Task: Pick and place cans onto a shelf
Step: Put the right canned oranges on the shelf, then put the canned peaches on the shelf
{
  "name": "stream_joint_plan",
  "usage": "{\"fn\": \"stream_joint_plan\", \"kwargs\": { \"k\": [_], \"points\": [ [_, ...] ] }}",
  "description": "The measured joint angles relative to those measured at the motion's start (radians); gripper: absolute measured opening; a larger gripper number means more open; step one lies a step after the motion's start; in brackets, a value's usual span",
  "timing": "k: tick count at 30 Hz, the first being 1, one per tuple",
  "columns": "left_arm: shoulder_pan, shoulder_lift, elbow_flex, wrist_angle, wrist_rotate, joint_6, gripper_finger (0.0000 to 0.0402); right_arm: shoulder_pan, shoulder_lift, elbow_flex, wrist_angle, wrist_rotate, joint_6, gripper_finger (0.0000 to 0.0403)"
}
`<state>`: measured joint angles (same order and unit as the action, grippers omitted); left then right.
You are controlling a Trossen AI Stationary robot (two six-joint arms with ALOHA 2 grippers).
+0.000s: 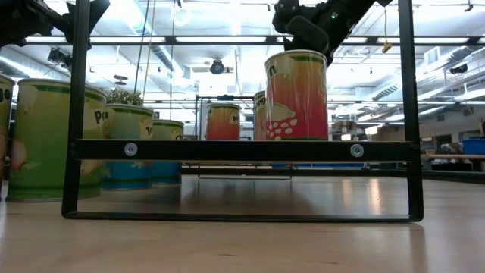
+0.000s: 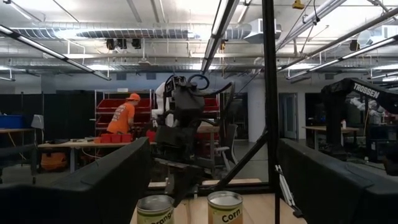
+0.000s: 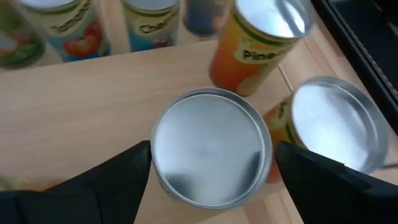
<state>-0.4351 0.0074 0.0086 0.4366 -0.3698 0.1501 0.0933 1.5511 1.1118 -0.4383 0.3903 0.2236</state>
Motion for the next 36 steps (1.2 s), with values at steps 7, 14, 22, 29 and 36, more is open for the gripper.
{"fn": "stream_joint_plan", "kwargs": {
  "k": [7,14,22,29,36],
  "points": [
    [0.0,0.0,0.0,0.0,-0.003,0.0,0.0357,0.017,0.0,0.0,-0.005,0.077,0.073,0.035],
    [0.0,0.0,0.0,0.0,-0.003,0.001,0.0357,0.036,0.0,0.0,0.005,0.124,0.095,0.035],
    [0.0,0.0,0.0,0.0,-0.003,0.001,0.0357,0.08,0.0,0.113,0.002,0.116,0.034,0.035],
    [0.0,0.0,0.0,-0.003,-0.006,0.003,0.0357,0.108,0.018,0.171,0.016,0.055,0.033,0.035],
    [0.0,0.001,0.021,-0.278,-0.514,-0.153,0.0357,0.16,-0.016,0.169,-0.101,0.156,0.003,0.035]
  ]
}}
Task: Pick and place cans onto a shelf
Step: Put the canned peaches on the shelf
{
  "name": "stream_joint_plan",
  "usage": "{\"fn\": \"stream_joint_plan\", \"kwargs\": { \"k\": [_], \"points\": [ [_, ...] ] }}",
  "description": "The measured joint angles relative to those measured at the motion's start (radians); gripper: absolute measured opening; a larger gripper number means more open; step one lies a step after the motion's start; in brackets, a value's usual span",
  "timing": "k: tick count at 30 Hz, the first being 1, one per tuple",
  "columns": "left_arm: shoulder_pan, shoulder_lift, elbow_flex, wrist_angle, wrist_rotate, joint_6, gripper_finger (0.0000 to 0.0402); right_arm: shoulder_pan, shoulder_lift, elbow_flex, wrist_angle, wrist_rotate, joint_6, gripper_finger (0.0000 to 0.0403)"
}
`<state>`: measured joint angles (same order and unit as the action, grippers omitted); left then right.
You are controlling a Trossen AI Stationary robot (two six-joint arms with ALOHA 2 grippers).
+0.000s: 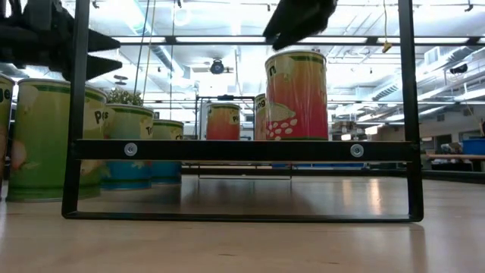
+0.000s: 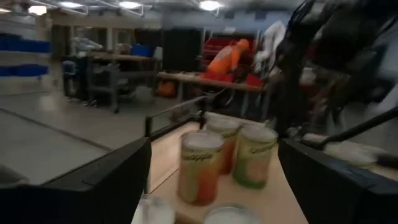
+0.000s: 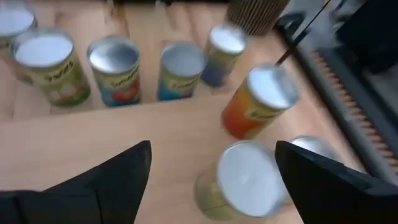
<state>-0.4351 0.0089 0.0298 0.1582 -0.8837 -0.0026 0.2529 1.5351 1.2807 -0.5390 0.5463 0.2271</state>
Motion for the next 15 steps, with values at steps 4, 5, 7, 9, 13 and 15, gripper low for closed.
{"fn": "stream_joint_plan", "kwargs": {
  "k": [4,5,7,9,13,15],
  "points": [
    [0.0,0.02,0.055,-0.041,0.037,-0.041,0.0355,0.028,-0.051,0.001,-0.061,0.07,-0.02,0.035],
    [0.0,0.036,0.062,-0.072,0.03,-0.053,0.0353,0.034,-0.062,0.001,-0.082,0.088,-0.019,0.035],
    [0.001,0.077,0.073,-0.112,-0.021,-0.095,0.0347,0.043,-0.081,0.001,-0.12,0.128,-0.013,0.035],
    [0.012,0.126,0.076,-0.11,-0.063,-0.138,0.0338,0.047,-0.099,-0.017,-0.115,0.149,-0.013,0.035],
    [0.06,0.25,0.077,-0.113,-0.046,-0.258,0.0321,0.048,-0.118,-0.059,-0.105,0.139,-0.013,0.035],
    [0.09,0.321,0.076,-0.118,-0.007,-0.322,0.0314,0.056,-0.129,-0.076,-0.09,0.138,-0.016,0.035]
  ]
}}
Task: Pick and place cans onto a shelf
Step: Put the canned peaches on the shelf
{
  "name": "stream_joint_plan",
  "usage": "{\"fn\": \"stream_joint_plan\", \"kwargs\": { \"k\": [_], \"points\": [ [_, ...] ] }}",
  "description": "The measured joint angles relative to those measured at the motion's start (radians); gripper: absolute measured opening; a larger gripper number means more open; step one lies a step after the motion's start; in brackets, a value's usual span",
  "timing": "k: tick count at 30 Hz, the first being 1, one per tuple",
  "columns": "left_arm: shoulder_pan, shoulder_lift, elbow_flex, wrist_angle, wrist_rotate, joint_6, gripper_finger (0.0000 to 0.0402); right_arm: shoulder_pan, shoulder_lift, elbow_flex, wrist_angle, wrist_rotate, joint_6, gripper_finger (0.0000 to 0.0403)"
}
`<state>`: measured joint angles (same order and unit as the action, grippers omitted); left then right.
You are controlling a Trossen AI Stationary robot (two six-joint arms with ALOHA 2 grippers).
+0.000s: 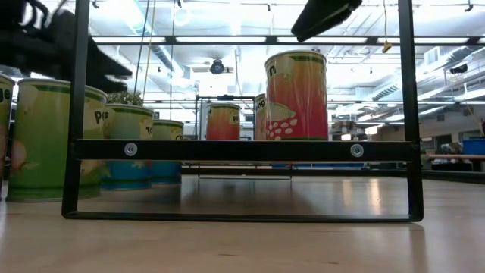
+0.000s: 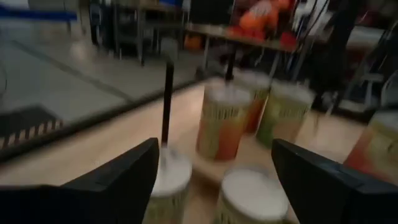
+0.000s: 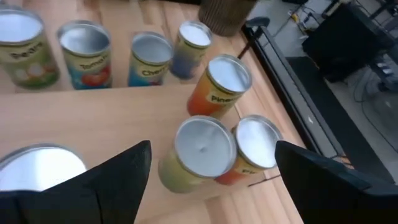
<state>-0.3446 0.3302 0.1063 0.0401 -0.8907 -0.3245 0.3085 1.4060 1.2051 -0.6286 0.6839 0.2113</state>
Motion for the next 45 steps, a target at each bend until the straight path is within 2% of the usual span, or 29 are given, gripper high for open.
{"fn": "stream_joint_plan", "kwargs": {
  "k": [7,13,16,25,32,40,45],
  "points": [
    [0.125,0.243,0.025,-0.008,0.097,-0.162,0.0308,0.017,-0.014,-0.012,0.013,-0.004,-0.061,0.035],
    [0.205,0.422,0.083,-0.015,0.238,-0.209,0.0313,0.017,-0.021,-0.012,0.015,-0.015,-0.101,0.035],
    [0.221,0.496,0.103,-0.034,0.267,-0.235,0.0313,0.017,-0.021,-0.012,0.014,-0.035,-0.109,0.035],
    [0.226,0.599,0.147,-0.122,0.243,-0.289,0.0314,0.018,-0.021,-0.012,0.014,-0.053,-0.111,0.035],
    [0.226,0.706,0.148,-0.106,0.103,-0.324,0.0314,0.021,-0.021,-0.012,0.027,-0.058,-0.099,0.035],
    [0.235,0.811,0.148,0.02,0.106,-0.294,0.0314,0.041,-0.021,-0.012,0.052,-0.06,-0.099,0.035],
    [0.274,0.866,0.148,0.043,0.11,-0.345,0.0314,0.048,-0.02,-0.012,0.053,-0.06,-0.091,0.035]
  ]
}}
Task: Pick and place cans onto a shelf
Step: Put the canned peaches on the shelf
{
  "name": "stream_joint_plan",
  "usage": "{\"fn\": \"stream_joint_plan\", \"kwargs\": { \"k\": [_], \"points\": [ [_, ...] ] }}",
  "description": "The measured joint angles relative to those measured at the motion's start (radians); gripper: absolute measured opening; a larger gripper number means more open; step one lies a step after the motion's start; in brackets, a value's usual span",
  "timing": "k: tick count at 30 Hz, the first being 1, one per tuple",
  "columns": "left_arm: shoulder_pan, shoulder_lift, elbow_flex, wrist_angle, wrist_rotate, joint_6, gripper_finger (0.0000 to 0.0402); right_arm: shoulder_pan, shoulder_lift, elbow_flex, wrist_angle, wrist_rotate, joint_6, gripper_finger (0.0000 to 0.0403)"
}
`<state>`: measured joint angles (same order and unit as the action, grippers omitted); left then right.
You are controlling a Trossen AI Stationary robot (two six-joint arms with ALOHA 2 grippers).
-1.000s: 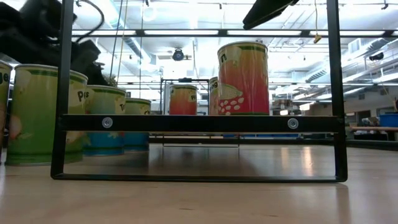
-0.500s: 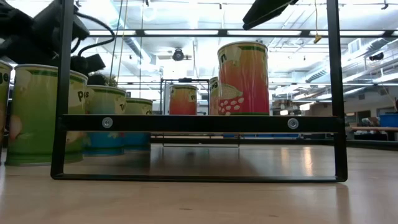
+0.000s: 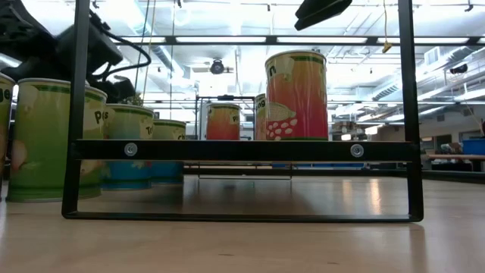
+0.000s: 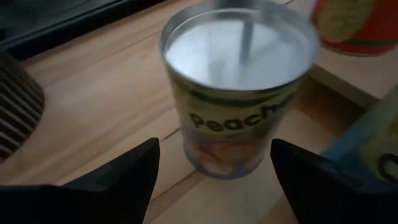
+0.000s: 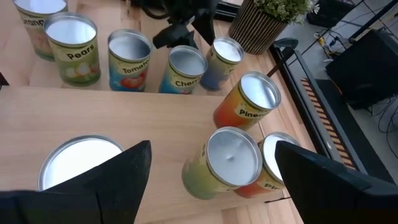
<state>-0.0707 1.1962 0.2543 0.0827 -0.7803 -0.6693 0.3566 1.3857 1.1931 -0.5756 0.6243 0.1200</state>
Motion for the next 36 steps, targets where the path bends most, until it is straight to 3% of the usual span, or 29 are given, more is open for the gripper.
{"fn": "stream_joint_plan", "kwargs": {
  "k": [17,36],
  "points": [
    [0.019,0.015,0.0,0.062,0.036,0.078,0.0314,0.005,0.001,0.0,0.006,-0.012,0.015,0.035],
    [0.071,0.015,-0.001,0.163,-0.047,0.168,0.0314,0.011,0.001,0.0,0.013,-0.016,0.016,0.035]
  ]
}}
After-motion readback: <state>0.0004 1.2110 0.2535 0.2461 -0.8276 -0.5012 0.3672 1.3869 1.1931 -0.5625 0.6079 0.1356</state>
